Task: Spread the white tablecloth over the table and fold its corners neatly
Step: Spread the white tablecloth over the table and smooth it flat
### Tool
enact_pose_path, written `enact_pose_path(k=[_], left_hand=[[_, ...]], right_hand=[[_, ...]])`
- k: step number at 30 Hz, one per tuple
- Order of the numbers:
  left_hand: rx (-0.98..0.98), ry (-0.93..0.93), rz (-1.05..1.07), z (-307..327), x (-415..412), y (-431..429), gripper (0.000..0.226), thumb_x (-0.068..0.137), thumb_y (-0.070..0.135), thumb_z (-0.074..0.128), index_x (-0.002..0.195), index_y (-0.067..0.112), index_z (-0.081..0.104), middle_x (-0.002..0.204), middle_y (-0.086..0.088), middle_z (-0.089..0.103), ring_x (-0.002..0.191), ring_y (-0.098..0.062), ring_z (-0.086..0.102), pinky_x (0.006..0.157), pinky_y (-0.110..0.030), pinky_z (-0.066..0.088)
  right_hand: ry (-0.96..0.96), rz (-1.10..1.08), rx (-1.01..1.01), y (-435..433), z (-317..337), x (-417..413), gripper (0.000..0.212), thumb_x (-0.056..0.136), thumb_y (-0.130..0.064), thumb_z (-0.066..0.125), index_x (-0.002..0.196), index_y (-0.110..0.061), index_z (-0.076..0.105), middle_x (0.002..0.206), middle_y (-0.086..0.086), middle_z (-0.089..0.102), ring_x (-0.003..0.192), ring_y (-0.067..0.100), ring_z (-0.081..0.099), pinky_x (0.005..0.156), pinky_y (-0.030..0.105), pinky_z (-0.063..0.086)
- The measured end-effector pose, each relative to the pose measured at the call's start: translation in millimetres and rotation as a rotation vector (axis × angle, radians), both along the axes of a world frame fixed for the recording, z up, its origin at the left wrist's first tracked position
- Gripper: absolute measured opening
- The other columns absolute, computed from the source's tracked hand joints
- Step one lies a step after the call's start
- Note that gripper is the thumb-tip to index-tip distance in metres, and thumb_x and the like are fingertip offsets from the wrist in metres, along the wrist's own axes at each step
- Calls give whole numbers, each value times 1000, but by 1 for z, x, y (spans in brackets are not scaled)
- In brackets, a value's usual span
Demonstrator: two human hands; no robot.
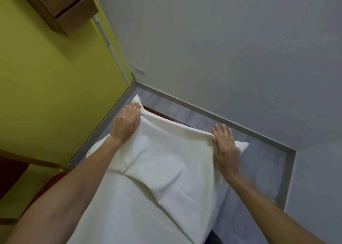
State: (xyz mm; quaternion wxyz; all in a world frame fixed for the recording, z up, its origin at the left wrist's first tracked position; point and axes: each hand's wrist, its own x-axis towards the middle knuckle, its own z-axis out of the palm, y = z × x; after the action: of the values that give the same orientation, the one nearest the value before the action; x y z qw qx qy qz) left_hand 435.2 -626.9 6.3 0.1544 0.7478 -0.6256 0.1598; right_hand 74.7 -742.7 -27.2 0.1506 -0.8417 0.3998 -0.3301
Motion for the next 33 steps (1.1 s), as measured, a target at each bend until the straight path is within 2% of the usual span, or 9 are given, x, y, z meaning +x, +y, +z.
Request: enact_pose_path(k=[3, 7, 10, 15, 20, 23, 26, 30, 33], left_hand=[[-19, -23, -6, 26, 10, -33, 43, 106, 21, 34, 121, -6, 64, 124, -20, 66, 116, -34, 64, 100, -46, 51], [-25, -54, 12, 58, 18, -82, 37, 103, 19, 41, 118, -4, 66, 119, -19, 69, 111, -33, 66, 95, -44, 53], [106, -68, 4, 65, 19, -113, 39, 102, 21, 39, 115, -3, 66, 117, -19, 69, 109, -35, 66, 91, -44, 54], [396, 150, 74, 42, 16, -131, 32, 104, 20, 39, 118, 0, 61, 122, -23, 63, 115, -40, 56, 90, -48, 46], [655, 218, 18, 2, 11, -109, 42, 102, 33, 43, 134, 7, 52, 140, -15, 53, 130, -34, 46, 101, -45, 44], [727, 216, 18, -6, 9, -98, 48, 100, 40, 46, 139, 12, 47, 144, -9, 50, 132, -29, 44, 100, -42, 42], [794, 169, -17, -13, 8, -92, 49, 100, 41, 47, 142, 15, 47, 145, -7, 50, 132, -31, 44, 103, -44, 40], [721, 146, -79, -23, 14, -88, 40, 101, 38, 47, 132, 16, 60, 137, -6, 59, 124, -31, 54, 100, -44, 38], [675, 164, -83, -24, 19, -90, 49, 100, 49, 33, 117, 19, 68, 118, -5, 70, 106, -32, 63, 93, -43, 44]], right_hand=[[-31, -1, -3, -28, 19, 7, 45, 110, -28, 34, 130, 0, 63, 139, 17, 59, 135, 37, 51, 118, 50, 32], [-33, -36, 58, -67, 42, 15, 53, 110, -35, 28, 129, -1, 64, 138, 16, 60, 134, 35, 51, 122, 35, 21], [39, -57, 160, -91, 46, 17, 56, 108, -41, 28, 131, -4, 63, 141, 13, 59, 137, 34, 49, 121, 41, 27], [137, -118, 380, -115, 29, 12, 48, 102, -28, 32, 129, 0, 61, 135, 17, 61, 128, 38, 53, 106, 48, 41], [338, -39, 617, -112, -9, 6, 60, 105, -43, 43, 151, -5, 38, 159, 15, 36, 148, 30, 31, 122, 43, 22], [386, 39, 626, -90, -17, 4, 70, 99, -56, 46, 151, -10, 40, 158, 11, 40, 146, 28, 36, 119, 41, 26], [442, 117, 468, -63, -24, 0, 75, 94, -69, 39, 141, -13, 56, 145, 8, 57, 131, 28, 55, 109, 43, 40], [432, 174, 302, -54, -36, -3, 74, 99, -66, 25, 120, -13, 71, 100, 8, 78, 82, 29, 74, 72, 40, 58], [421, 176, 266, -54, -37, -3, 65, 103, -58, 25, 121, -17, 71, 104, 5, 78, 83, 30, 74, 71, 40, 57]])
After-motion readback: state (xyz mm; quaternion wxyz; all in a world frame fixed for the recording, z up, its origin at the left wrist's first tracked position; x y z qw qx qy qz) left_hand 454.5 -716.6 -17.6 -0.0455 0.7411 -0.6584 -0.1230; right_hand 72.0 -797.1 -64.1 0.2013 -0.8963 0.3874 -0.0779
